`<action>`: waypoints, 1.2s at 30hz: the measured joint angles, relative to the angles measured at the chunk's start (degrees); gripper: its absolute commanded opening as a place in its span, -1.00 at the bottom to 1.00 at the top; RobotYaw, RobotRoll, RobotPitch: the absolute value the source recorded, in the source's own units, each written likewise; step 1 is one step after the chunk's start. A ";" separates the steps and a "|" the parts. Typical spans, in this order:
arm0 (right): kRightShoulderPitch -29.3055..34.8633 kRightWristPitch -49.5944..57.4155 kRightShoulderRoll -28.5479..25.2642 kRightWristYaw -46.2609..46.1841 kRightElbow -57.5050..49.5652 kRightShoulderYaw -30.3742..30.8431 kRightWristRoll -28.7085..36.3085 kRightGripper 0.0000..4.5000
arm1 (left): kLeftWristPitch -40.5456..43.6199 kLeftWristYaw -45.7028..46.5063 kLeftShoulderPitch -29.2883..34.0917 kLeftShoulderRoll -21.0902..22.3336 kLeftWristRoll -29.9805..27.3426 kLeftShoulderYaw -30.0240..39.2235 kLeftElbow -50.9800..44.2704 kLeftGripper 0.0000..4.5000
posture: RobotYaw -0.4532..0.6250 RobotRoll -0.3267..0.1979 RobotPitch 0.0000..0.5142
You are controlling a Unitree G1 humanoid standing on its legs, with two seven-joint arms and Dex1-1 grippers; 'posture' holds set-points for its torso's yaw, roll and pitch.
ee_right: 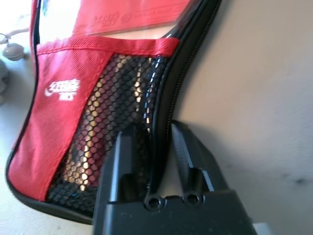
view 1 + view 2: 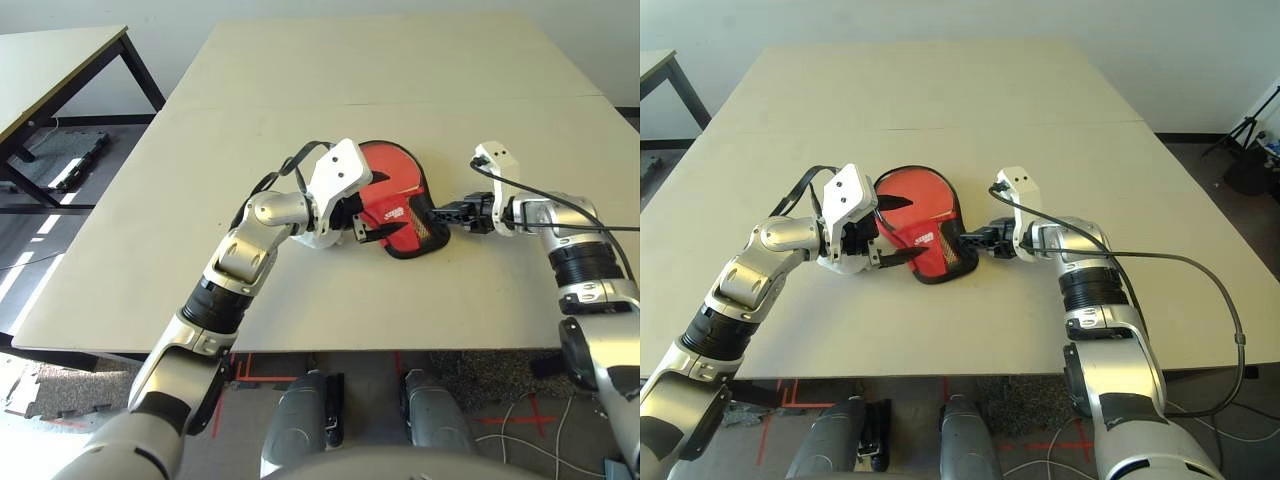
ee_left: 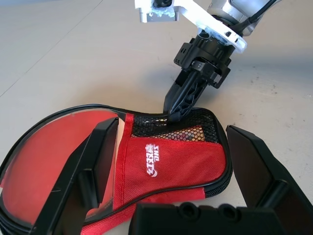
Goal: Store the ping-pong paddle in its case and zip it.
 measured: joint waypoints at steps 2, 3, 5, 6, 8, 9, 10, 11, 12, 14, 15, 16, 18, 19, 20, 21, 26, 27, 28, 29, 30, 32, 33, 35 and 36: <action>-0.01 0.96 -0.08 -0.14 0.00 -0.14 0.35 -0.99 | 0.00 0.00 0.00 0.00 0.00 0.00 0.01 1.00 | -0.03 0.25 -0.57; -0.01 1.36 -0.16 -0.28 0.00 -0.27 0.62 -0.99 | 0.00 0.01 0.00 0.00 0.00 0.00 0.02 1.00 | -0.03 0.25 -0.57; 0.04 2.02 -0.45 -0.56 -0.01 -0.45 1.20 -0.99 | 0.00 0.02 0.00 -0.03 0.02 0.00 0.06 1.00 | -0.04 0.25 -0.57; 0.36 2.39 -0.82 -0.58 -0.34 -0.63 1.51 -0.99 | -0.02 0.03 0.00 -0.06 0.03 0.00 0.07 1.00 | -0.04 0.25 -0.57; 1.14 2.77 -1.37 -0.59 -1.32 -1.10 1.93 -0.99 | -0.04 0.05 0.01 -0.04 0.14 0.00 0.19 1.00 | -0.04 0.25 -0.56; 1.80 3.14 -1.81 -0.59 -2.36 -1.26 2.24 -0.99 | -0.10 0.06 0.03 -0.04 0.20 0.00 0.28 1.00 | -0.04 0.25 -0.56; 2.34 3.37 -2.18 -0.57 -3.13 -1.35 2.48 -0.99 | -0.20 0.06 0.05 -0.04 0.23 0.00 0.37 1.00 | -0.05 0.25 -0.56; 3.08 3.75 -2.74 -0.53 -4.34 -1.38 2.82 -0.99 | -0.29 0.06 0.09 -0.04 0.27 0.00 0.45 1.00 | -0.05 0.25 -0.56; 3.81 4.10 -3.33 -0.44 -5.43 -1.37 3.21 -0.99 | -0.36 0.06 0.13 -0.03 0.29 0.00 0.50 1.00 | -0.05 0.25 -0.56; 5.28 4.55 -4.34 -0.15 -7.61 -1.35 3.79 -0.99 | -0.56 0.06 0.16 -0.06 0.32 0.00 0.68 1.00 | -0.05 0.25 -0.56; 5.87 4.73 -4.76 0.03 -8.55 -1.30 3.99 -0.99 | -0.68 0.07 0.15 -0.08 0.32 0.00 0.89 1.00 | -0.05 0.25 -0.56; 6.38 5.02 -5.24 0.14 -9.48 -1.23 4.21 -0.99 | -0.80 0.07 0.16 -0.11 0.34 -0.01 1.17 1.00 | -0.05 0.25 -0.56; 7.29 5.64 -6.07 0.57 -11.12 -1.11 4.56 -0.99 | -0.88 0.08 0.17 -0.16 0.39 -0.01 1.31 1.00 | -0.05 0.25 -0.55; 7.58 5.84 -6.36 0.71 -11.54 -1.07 4.74 -0.99 | -0.91 0.08 0.16 -0.17 0.40 -0.01 1.31 1.00 | -0.05 0.25 -0.55; 8.29 6.21 -7.29 1.11 -12.76 -0.90 5.15 -0.99 | -1.02 0.09 0.17 -0.28 0.42 -0.02 1.32 1.00 | -0.05 0.25 -0.55; 8.83 6.47 -8.14 1.50 -13.58 -0.82 5.48 -0.99 | -1.04 0.10 0.17 -0.31 0.44 -0.02 1.35 1.00 | -0.05 0.25 -0.55; 11.63 7.66 -13.79 4.14 -17.27 -0.61 7.10 -0.99 | -1.26 0.23 0.45 -0.35 0.47 -0.01 1.60 1.00 | -0.05 0.25 -0.55; 12.18 7.84 -14.66 4.43 -17.92 -0.62 7.66 -0.99 | -1.33 0.25 0.47 -0.41 0.47 -0.01 1.67 1.00 | -0.05 0.25 -0.55; 12.52 7.97 -15.31 4.76 -18.26 -0.64 8.06 -0.99 | -1.42 0.30 0.49 -0.42 0.48 -0.01 1.74 1.00 | -0.05 0.25 -0.55; 12.96 7.98 -15.86 4.91 -18.72 -0.70 8.37 -0.99 | -1.53 0.40 0.47 -0.50 0.49 -0.02 1.81 1.00 | -0.06 0.25 -0.55; 13.90 7.92 -16.77 5.20 -19.50 -0.95 8.85 -0.99 | -1.71 0.52 0.49 -0.63 0.50 -0.03 1.86 1.00 | -0.06 0.25 -0.55; 16.00 7.74 -18.80 5.99 -20.69 -1.70 9.75 -0.99 | -1.93 0.66 0.48 -0.78 0.51 -0.02 2.26 1.00 | -0.06 0.25 -0.55; 16.85 7.73 -19.58 6.27 -21.02 -2.02 10.22 -0.99 | -2.02 0.67 0.50 -0.80 0.52 -0.02 2.44 1.00 | -0.07 0.25 -0.55; 18.97 7.66 -21.35 6.86 -22.24 -2.82 11.21 -0.99 | -2.27 0.70 0.51 -0.99 0.53 -0.03 2.57 1.00 | -0.07 0.25 -0.55; 19.71 7.57 -21.89 7.10 -22.74 -3.20 11.55 -0.99 | -2.38 0.71 0.49 -1.05 0.54 -0.03 2.64 1.00 | -0.08 0.25 -0.55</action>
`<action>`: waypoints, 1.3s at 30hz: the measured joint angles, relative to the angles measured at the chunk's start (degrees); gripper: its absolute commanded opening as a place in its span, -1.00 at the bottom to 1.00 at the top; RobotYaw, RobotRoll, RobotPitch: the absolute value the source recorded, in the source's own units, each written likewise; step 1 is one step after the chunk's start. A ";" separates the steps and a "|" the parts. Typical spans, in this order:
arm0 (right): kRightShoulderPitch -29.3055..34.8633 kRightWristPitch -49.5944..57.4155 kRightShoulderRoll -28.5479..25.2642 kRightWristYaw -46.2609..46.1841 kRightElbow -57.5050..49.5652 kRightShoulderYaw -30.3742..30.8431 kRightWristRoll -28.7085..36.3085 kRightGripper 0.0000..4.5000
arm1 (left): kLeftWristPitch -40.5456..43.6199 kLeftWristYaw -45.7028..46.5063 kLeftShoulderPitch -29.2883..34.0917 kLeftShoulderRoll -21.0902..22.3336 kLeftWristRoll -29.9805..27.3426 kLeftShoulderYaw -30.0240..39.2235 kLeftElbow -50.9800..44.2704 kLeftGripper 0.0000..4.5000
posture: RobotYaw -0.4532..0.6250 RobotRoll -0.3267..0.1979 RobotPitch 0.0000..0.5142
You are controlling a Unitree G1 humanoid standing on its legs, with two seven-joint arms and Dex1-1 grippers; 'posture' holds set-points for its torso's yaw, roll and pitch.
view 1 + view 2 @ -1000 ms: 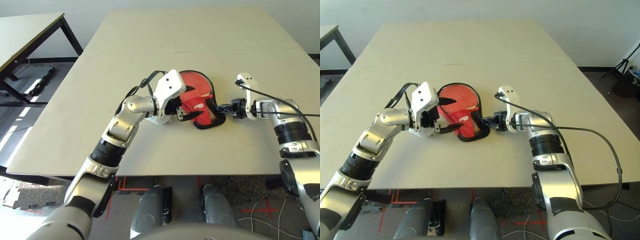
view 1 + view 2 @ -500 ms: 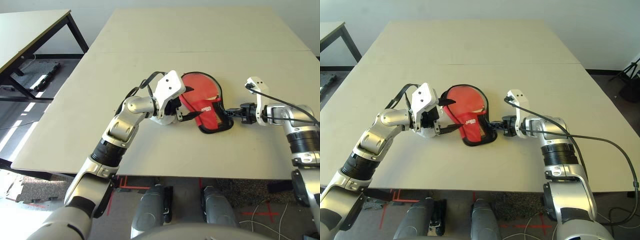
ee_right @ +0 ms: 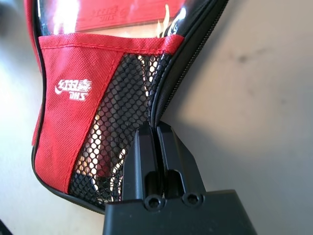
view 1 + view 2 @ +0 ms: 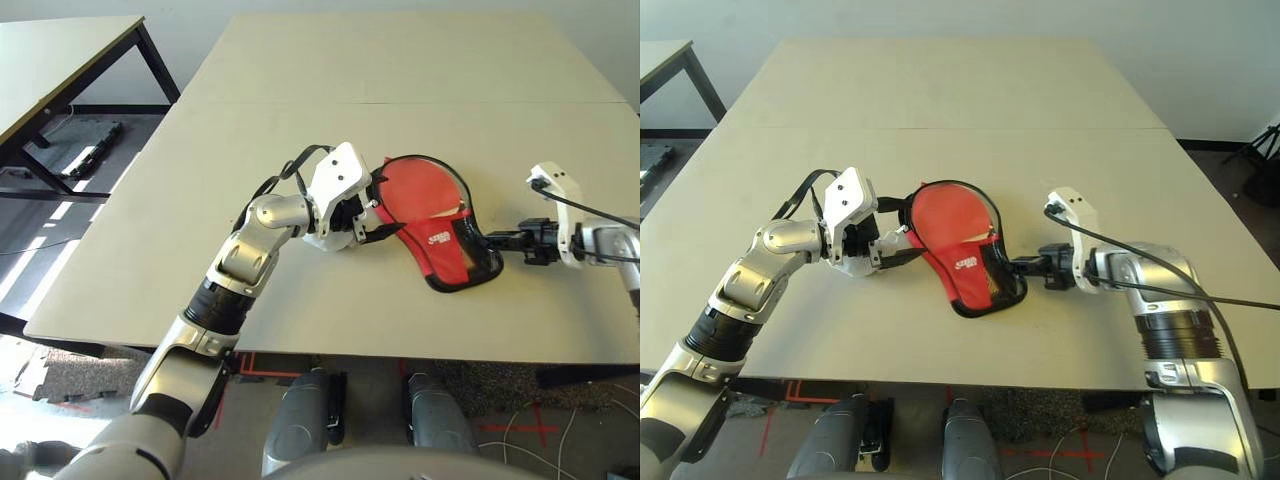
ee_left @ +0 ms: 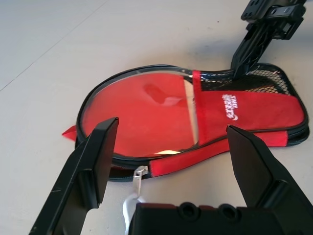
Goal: Store the ping-pong paddle in its case and zip it.
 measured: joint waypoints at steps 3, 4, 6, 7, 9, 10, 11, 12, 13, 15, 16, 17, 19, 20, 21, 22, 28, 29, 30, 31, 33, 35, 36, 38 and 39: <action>2.75 -0.45 -1.74 0.38 -1.52 -1.05 1.25 -0.99 | -0.50 0.00 -0.03 -0.26 0.05 -0.03 0.70 1.00 | -0.08 0.25 -0.55; 3.90 -0.76 -2.40 0.72 -2.09 -1.35 1.55 -0.99 | -0.61 0.01 -0.02 -0.32 0.08 -0.04 1.10 1.00 | -0.09 0.25 -0.55; 5.40 -1.40 -3.00 1.02 -2.43 -1.88 2.02 -0.99 | -0.91 0.01 -0.05 -0.51 0.13 -0.06 1.56 1.00 | -0.10 0.25 -0.55; 5.98 -1.71 -3.18 1.12 -2.56 -2.14 2.23 -0.99 | -1.08 0.01 -0.06 -0.70 0.16 -0.07 1.64 1.00 | -0.10 0.25 -0.55; 6.61 -2.22 -3.40 1.20 -3.10 -2.45 2.65 -0.99 | -1.48 0.00 -0.12 -1.09 0.20 -0.11 1.91 1.00 | -0.10 0.25 -0.56; 7.11 -2.53 -3.56 1.21 -3.48 -2.67 2.93 -0.99 | -1.63 0.00 -0.13 -1.15 0.24 -0.17 2.09 1.00 | -0.11 0.25 -0.55; 7.43 -2.78 -3.65 1.22 -3.56 -2.73 3.11 -0.99 | -1.66 0.00 -0.13 -1.15 0.31 -0.17 2.22 1.00 | -0.11 0.25 -0.55; 7.65 -3.22 -3.66 1.19 -3.56 -2.73 3.16 -0.99 | -1.75 -0.01 -0.13 -1.16 0.39 -0.19 2.33 1.00 | -0.11 0.25 -0.55; 7.67 -3.62 -3.66 1.13 -3.52 -2.73 3.13 -0.99 | -1.82 -0.01 -0.14 -1.21 0.45 -0.21 2.40 1.00 | -0.11 0.25 -0.55; 7.66 -4.84 -3.66 0.93 -3.28 -2.73 3.01 -0.77 | -1.98 -0.03 -0.15 -1.29 0.55 -0.23 2.57 1.00 | -0.11 0.25 -0.55; 7.66 -5.57 -3.66 1.06 -2.94 -2.77 3.12 -0.64 | -2.04 -0.04 -0.15 -1.31 0.61 -0.24 2.71 1.00 | -0.11 0.25 -0.55; 7.66 -6.32 -3.66 1.31 -2.68 -2.88 3.18 -0.51 | -2.05 -0.06 -0.15 -1.31 0.65 -0.24 2.82 1.00 | -0.11 0.25 -0.55; 7.65 -9.07 -3.86 2.99 -2.46 -3.18 3.38 -0.23 | -2.05 -0.10 -0.16 -1.31 0.76 -0.24 2.88 1.00 | -0.09 0.25 -0.57; 7.52 -10.57 -4.32 4.08 -2.35 -3.27 3.48 -0.07 | -2.05 -0.12 -0.17 -1.27 0.91 -0.25 2.87 1.00 | -0.09 0.25 -0.57; 7.13 -11.90 -4.88 4.95 -1.99 -3.32 3.46 0.06 | -2.05 -0.21 -0.18 -1.10 1.05 -0.26 2.87 1.00 | -0.09 0.25 -0.57; 6.66 -12.92 -5.48 5.52 -1.65 -3.39 3.45 0.20 | -2.01 -0.34 -0.18 -0.90 1.16 -0.26 2.84 1.00 | -0.08 0.25 -0.57; -1.45 -18.05 -6.54 6.93 5.17 -4.27 3.06 1.00 | -0.29 -1.40 -0.51 1.17 1.10 0.02 0.23 1.00 | -0.08 0.25 -0.57; -3.81 -18.29 -6.45 7.30 7.49 -4.13 2.86 1.00 | 0.25 -1.53 -0.68 1.64 0.98 0.25 -0.57 1.00 | -0.08 0.25 -0.57; -6.65 -19.06 -6.39 7.84 10.33 -3.74 2.11 1.00 | 0.98 -1.73 -0.86 2.22 0.71 0.56 -1.75 1.00 | -0.08 0.25 -0.57; -8.35 -20.27 -6.37 8.20 12.05 -3.41 1.41 1.00 | 1.42 -1.82 -0.94 2.67 0.37 0.87 -2.72 1.00 | -0.08 0.25 -0.57; -11.75 -25.68 -5.49 8.78 16.28 -2.02 -1.14 1.00 | 2.45 -2.10 -1.00 3.78 -0.20 1.52 -4.31 1.00 | -0.07 0.25 -0.57; -14.57 -31.81 -3.71 8.98 21.25 -0.24 -4.10 1.00 | 3.47 -2.18 -0.89 4.91 -0.45 2.19 -5.49 1.00 | -0.06 0.25 -0.58; -16.57 -34.63 -2.30 9.21 24.31 0.67 -5.57 1.00 | 3.96 -2.22 -0.82 5.72 -0.53 2.37 -5.99 1.00 | -0.05 0.25 -0.58; -20.23 -40.66 0.65 9.95 29.76 1.97 -7.84 1.00 | 4.85 -2.30 -0.72 7.08 -0.70 3.01 -6.74 1.00 | -0.04 0.25 -0.58; -22.03 -43.39 1.99 10.30 32.21 2.35 -8.69 1.00 | 5.18 -2.31 -0.66 7.80 -0.76 3.44 -7.20 1.00 | -0.03 0.25 -0.58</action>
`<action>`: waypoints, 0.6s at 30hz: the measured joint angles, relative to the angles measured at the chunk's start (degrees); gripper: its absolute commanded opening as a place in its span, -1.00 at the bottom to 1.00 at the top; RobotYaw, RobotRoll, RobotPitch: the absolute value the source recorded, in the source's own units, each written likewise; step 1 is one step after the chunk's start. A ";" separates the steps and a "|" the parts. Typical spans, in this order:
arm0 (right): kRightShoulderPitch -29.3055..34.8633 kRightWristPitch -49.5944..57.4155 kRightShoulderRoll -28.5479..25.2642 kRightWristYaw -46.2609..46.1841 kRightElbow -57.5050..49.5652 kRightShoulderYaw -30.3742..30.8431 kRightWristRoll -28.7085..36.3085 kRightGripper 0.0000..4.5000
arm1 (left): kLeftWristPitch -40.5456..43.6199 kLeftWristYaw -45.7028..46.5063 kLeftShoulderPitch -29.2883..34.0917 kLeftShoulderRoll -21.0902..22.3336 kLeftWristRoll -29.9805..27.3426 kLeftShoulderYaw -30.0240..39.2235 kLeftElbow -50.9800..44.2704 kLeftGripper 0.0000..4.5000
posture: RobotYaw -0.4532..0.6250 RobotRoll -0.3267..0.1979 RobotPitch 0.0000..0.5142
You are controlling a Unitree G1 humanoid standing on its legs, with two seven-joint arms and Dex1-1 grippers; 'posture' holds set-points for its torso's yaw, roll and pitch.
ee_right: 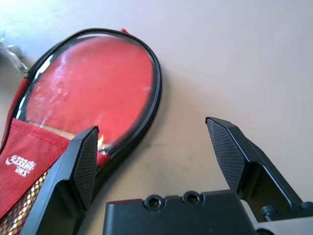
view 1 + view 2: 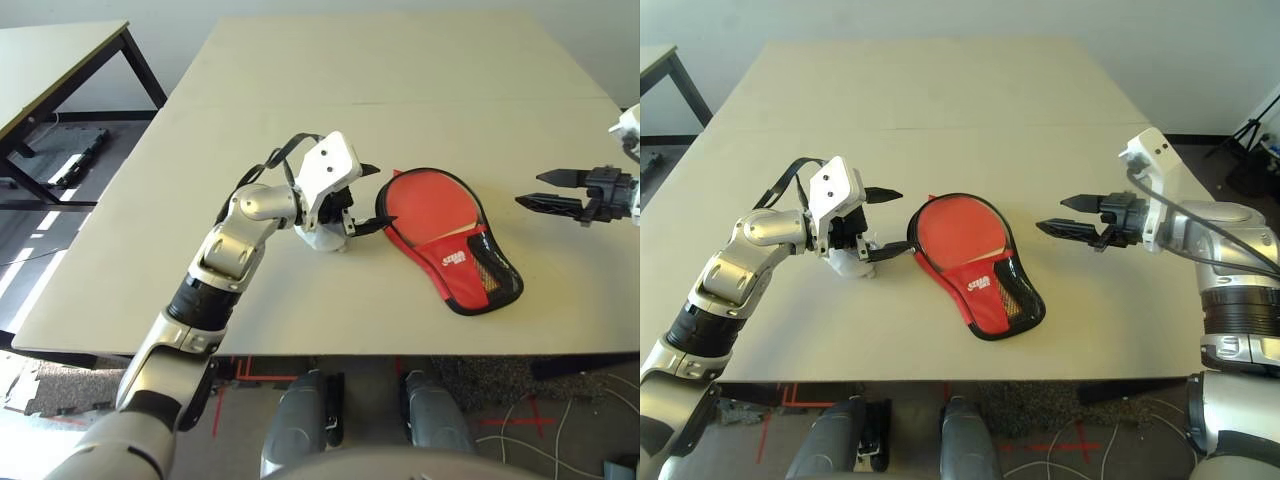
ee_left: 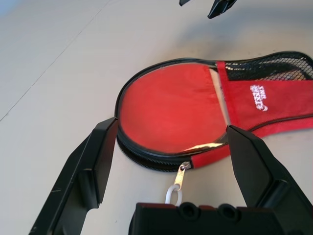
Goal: Store the ping-pong paddle in its case and zip it.
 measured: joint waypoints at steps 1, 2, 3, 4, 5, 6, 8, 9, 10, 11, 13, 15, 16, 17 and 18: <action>-2.11 -2.52 1.25 0.28 2.63 0.79 -1.20 1.00 | 0.37 0.00 0.05 0.69 -0.10 0.58 -0.29 1.00 | -0.02 0.25 -0.58; -3.25 -4.16 2.01 0.47 4.35 1.22 -1.92 1.00 | 0.56 0.02 0.09 1.13 -0.17 1.12 -0.51 1.00 | 0.00 0.25 -0.57; -4.72 -6.01 3.11 0.76 6.56 1.52 -2.86 1.00 | 0.69 0.03 0.20 1.86 -0.31 1.52 -0.64 1.00 | 0.00 0.25 -0.57; -6.31 -7.87 4.53 0.86 8.87 1.88 -3.79 1.00 | 0.96 0.04 0.43 2.65 -0.48 2.09 -0.70 1.00 | 0.01 0.25 -0.56; -7.18 -9.26 5.62 0.92 10.35 2.14 -4.34 1.00 | 1.17 0.08 0.59 3.05 -0.54 2.56 -0.73 1.00 | 0.01 0.25 -0.56; -8.10 -10.87 6.93 0.97 12.18 2.57 -5.24 1.00 | 1.38 0.11 0.87 3.64 -0.65 3.09 -0.82 1.00 | 0.02 0.25 -0.55; -8.92 -13.31 8.94 1.06 14.98 3.48 -6.71 1.00 | 2.21 0.27 1.18 4.79 -0.68 3.54 -0.92 1.00 | 0.03 0.25 -0.54; -9.17 -14.23 9.79 1.14 16.26 3.70 -7.52 1.00 | 2.70 0.35 1.47 5.16 -0.70 3.76 -1.09 1.00 | 0.03 0.25 -0.53; -9.40 -15.06 10.71 1.15 17.45 4.08 -8.21 1.00 | 3.25 0.51 1.98 5.64 -0.73 3.93 -1.29 1.00 | 0.03 0.25 -0.53; -9.50 -15.74 11.64 1.14 18.48 4.29 -8.83 1.00 | 3.88 0.60 2.45 6.15 -0.74 3.97 -1.32 1.00 | 0.04 0.25 -0.52; -9.85 -16.69 13.13 1.01 20.50 4.89 -10.30 1.00 | 5.54 1.06 3.28 6.91 -0.73 4.08 -1.72 1.00 | 0.05 0.25 -0.50; -10.19 -17.65 14.42 0.35 22.28 5.66 -11.74 1.00 | 7.31 1.44 3.64 7.42 -0.75 4.14 -2.15 1.00 | 0.05 0.25 -0.50; -10.23 -17.93 14.89 -0.02 22.77 5.78 -12.30 1.00 | 7.90 1.53 3.71 7.62 -0.79 4.16 -2.34 1.00 | 0.05 0.25 -0.50; -10.27 -18.29 15.23 -0.35 23.38 5.86 -12.76 1.00 | 8.44 1.62 3.82 7.84 -0.83 4.18 -2.64 1.00 | 0.05 0.25 -0.50; -10.30 -18.66 15.56 -0.85 24.07 5.97 -13.28 1.00 | 9.08 1.72 4.04 8.13 -0.87 4.20 -2.97 1.00 | 0.05 0.25 -0.50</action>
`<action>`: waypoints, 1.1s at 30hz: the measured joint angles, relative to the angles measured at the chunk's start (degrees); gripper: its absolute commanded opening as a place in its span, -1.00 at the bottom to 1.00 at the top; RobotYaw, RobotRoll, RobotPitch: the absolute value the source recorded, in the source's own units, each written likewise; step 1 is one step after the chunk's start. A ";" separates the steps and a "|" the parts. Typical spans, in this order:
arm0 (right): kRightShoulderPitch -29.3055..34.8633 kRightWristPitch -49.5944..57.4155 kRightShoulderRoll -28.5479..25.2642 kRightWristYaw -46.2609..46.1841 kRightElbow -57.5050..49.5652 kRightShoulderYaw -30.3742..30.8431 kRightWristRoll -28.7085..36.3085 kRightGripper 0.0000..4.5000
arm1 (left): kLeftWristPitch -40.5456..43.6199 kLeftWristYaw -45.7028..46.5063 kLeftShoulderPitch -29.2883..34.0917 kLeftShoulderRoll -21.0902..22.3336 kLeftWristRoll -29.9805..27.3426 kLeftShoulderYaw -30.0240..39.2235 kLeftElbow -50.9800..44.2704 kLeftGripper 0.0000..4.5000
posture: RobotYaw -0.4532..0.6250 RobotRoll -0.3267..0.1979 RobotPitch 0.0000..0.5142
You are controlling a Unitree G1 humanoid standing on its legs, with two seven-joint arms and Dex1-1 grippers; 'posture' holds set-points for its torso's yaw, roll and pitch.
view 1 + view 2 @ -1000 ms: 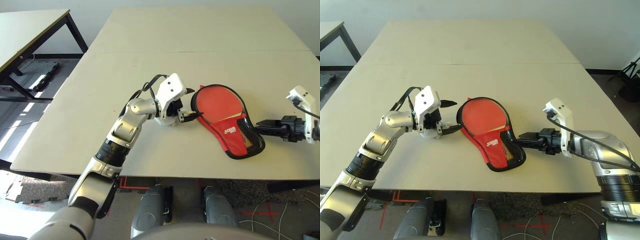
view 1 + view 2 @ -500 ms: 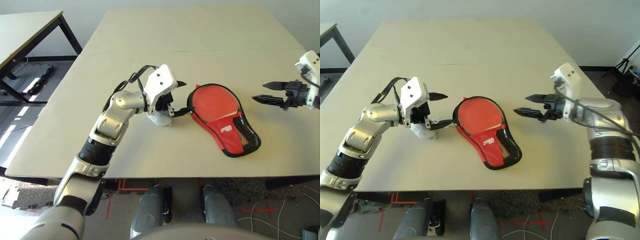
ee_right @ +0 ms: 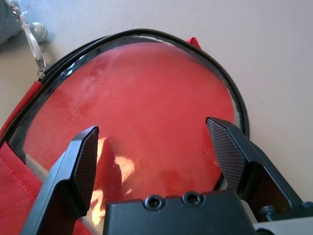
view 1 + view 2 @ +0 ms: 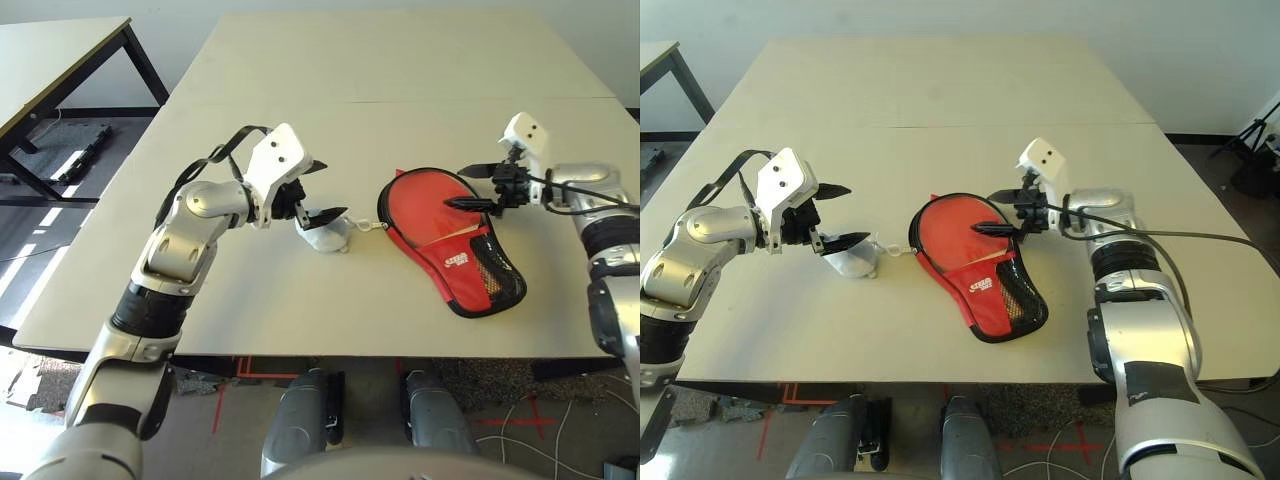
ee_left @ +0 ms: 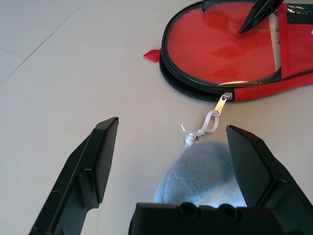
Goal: Store the ping-pong paddle in its case and zip it.
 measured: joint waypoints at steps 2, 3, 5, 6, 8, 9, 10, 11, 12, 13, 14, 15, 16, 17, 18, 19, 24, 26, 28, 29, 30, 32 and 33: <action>0.00 -0.61 0.58 -1.09 0.97 0.27 -1.37 1.00 | 1.78 0.07 0.45 0.54 -0.19 0.05 -0.32 1.00 | 0.07 0.25 -0.48; 0.00 -0.98 0.73 -1.52 1.16 0.32 -1.86 1.00 | 2.78 0.10 0.54 0.77 -0.26 0.06 -0.34 1.00 | 0.07 0.25 -0.48; -0.11 -1.45 0.91 -2.16 1.47 0.34 -2.28 1.00 | 4.64 0.12 0.69 1.01 -0.68 0.22 -0.57 1.00 | 0.07 0.25 -0.48; -0.14 -1.66 0.97 -2.35 1.61 0.34 -2.43 1.00 | 5.66 0.11 0.79 1.17 -0.95 0.24 -0.96 1.00 | 0.07 0.25 -0.48; -0.23 -1.90 1.11 -2.71 1.73 0.34 -2.89 1.00 | 7.30 0.10 0.86 1.52 -1.21 0.24 -1.77 1.00 | 0.07 0.25 -0.47; -0.26 -1.97 1.18 -2.87 1.74 0.33 -3.11 1.00 | 7.77 0.04 0.94 1.81 -1.27 0.24 -2.11 1.00 | 0.07 0.25 -0.47; -0.26 -2.15 1.26 -3.16 1.77 0.35 -3.33 1.00 | 8.34 -0.13 1.09 2.21 -1.37 0.24 -2.36 1.00 | 0.06 0.25 -0.47; -0.25 -2.48 1.38 -3.49 1.80 0.40 -3.57 1.00 | 9.07 -0.45 1.33 2.76 -1.48 0.24 -2.54 1.00 | 0.06 0.25 -0.47; -0.23 -2.82 1.43 -3.82 1.87 0.50 -3.76 1.00 | 9.89 -0.82 1.62 3.42 -1.58 0.22 -2.57 1.00 | 0.06 0.25 -0.47; -0.23 -3.08 1.44 -4.13 2.06 0.51 -3.96 1.00 | 10.61 -1.17 1.84 3.83 -1.64 0.22 -2.58 1.00 | 0.06 0.25 -0.47; -0.23 -3.20 1.48 -4.35 2.13 0.51 -4.07 1.00 | 11.07 -1.56 2.02 4.20 -1.88 0.18 -2.58 1.00 | 0.06 0.25 -0.47; -0.23 -3.25 1.50 -4.57 2.22 0.51 -4.12 1.00 | 11.57 -2.10 2.20 4.61 -2.32 0.05 -2.59 1.00 | 0.05 0.25 -0.47; -0.23 -3.27 1.50 -4.71 2.24 0.50 -4.18 1.00 | 11.86 -2.49 2.27 4.75 -2.52 -0.11 -2.59 1.00 | 0.05 0.25 -0.47; -0.23 -3.28 1.52 -4.84 2.25 0.50 -4.22 1.00 | 12.01 -2.72 2.31 4.79 -2.64 -0.27 -2.59 1.00 | 0.04 0.25 -0.47; -0.23 -3.28 1.55 -5.03 2.29 0.50 -4.24 1.00 | 12.05 -2.89 2.31 4.79 -2.65 -0.59 -2.58 1.00 | 0.04 0.25 -0.46; -0.23 -3.28 1.58 -5.24 2.31 0.49 -4.24 1.00 | 12.01 -3.06 2.31 4.80 -2.59 -1.03 -2.55 1.00 | 0.04 0.25 -0.46; -0.23 -3.28 1.66 -5.76 2.34 0.46 -4.24 1.00 | 10.90 -3.10 2.11 4.08 -2.09 -2.94 -1.24 1.00 | 0.03 0.25 -0.45; -0.22 -3.27 1.68 -5.81 2.33 0.46 -4.24 1.00 | 10.42 -3.11 1.79 3.35 -2.01 -3.62 -0.85 1.00 | 0.02 0.25 -0.45; -0.21 -3.27 1.68 -5.93 2.31 0.45 -4.25 1.00 | 9.65 -2.99 1.13 2.67 -1.15 -4.61 0.03 1.00 | 0.02 0.25 -0.44; -0.20 -3.27 1.69 -5.99 2.30 0.44 -4.25 1.00 | 9.23 -2.89 0.93 2.45 -0.76 -5.18 0.49 1.00 | 0.01 0.25 -0.44; -0.20 -3.28 1.70 -6.08 2.28 0.44 -4.25 1.00 | 8.83 -2.80 0.78 2.22 -0.48 -5.57 0.95 1.00 | 0.00 0.25 -0.44; -0.17 -3.28 1.70 -6.29 2.21 0.42 -4.24 1.00 | 8.33 -2.68 0.44 1.69 -0.17 -5.75 1.68 1.00 | -0.01 0.25 -0.44; -0.15 -3.28 1.69 -6.31 2.17 0.41 -4.24 1.00 | 8.26 -2.68 0.29 1.59 -0.14 -5.75 1.89 1.00 | -0.01 0.25 -0.44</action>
